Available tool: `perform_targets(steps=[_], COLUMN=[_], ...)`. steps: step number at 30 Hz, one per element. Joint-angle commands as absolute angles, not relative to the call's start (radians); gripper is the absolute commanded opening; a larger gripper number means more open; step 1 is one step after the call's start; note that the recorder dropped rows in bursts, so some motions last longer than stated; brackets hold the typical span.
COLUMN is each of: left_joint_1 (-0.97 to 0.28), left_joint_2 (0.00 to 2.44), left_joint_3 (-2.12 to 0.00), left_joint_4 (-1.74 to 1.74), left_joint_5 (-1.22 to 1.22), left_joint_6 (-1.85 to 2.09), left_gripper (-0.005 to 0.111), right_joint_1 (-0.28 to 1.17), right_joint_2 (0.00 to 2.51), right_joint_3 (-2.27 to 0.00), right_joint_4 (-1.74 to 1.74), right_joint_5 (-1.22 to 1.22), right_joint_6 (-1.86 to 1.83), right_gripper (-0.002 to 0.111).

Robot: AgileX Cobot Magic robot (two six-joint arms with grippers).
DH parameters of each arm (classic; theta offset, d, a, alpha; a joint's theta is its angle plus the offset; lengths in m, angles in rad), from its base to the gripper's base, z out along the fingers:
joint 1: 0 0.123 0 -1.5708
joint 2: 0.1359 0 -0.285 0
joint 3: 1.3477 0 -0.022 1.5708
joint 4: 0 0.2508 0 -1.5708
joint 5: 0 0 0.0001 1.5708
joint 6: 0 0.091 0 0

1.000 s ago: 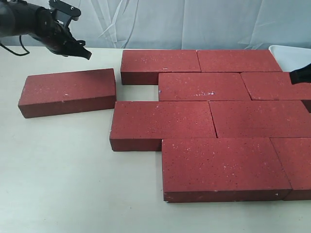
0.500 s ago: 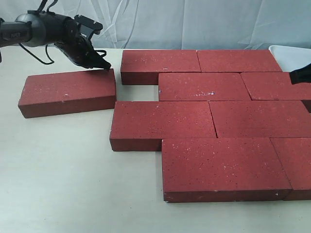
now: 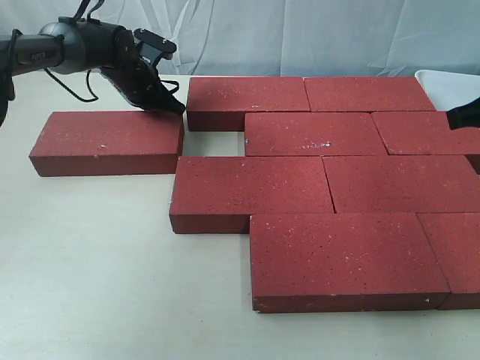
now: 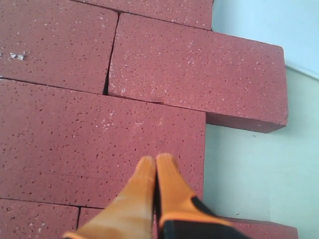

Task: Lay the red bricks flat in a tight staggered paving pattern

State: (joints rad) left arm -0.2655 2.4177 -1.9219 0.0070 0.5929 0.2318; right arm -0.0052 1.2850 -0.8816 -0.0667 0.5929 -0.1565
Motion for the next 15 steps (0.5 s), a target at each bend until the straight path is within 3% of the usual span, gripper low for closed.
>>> perform_targets(steps=[1, 9, 15], left_joint_1=[-0.274, -0.229, -0.113], left_joint_2=[2.420, 2.378, 2.260], left_joint_3=[-1.924, -1.924, -1.924], left_joint_4=[-0.040, 0.139, 0.278], left_joint_5=[0.590, 0.594, 0.800], left_joint_6=[0.251, 0.140, 0.082], left_gripper=[0.002, 0.002, 0.002], right_joint_1=[-0.011, -0.011, -0.011], right_joint_2=[1.279, 1.279, 1.279], right_joint_3=[-0.881, -0.881, -0.881], right_joint_4=[-0.068, -0.068, -0.068], right_joint_5=[0.586, 0.590, 0.590], right_joint_6=[-0.157, -0.157, -0.157], right_gripper=[-0.001, -0.001, -0.001])
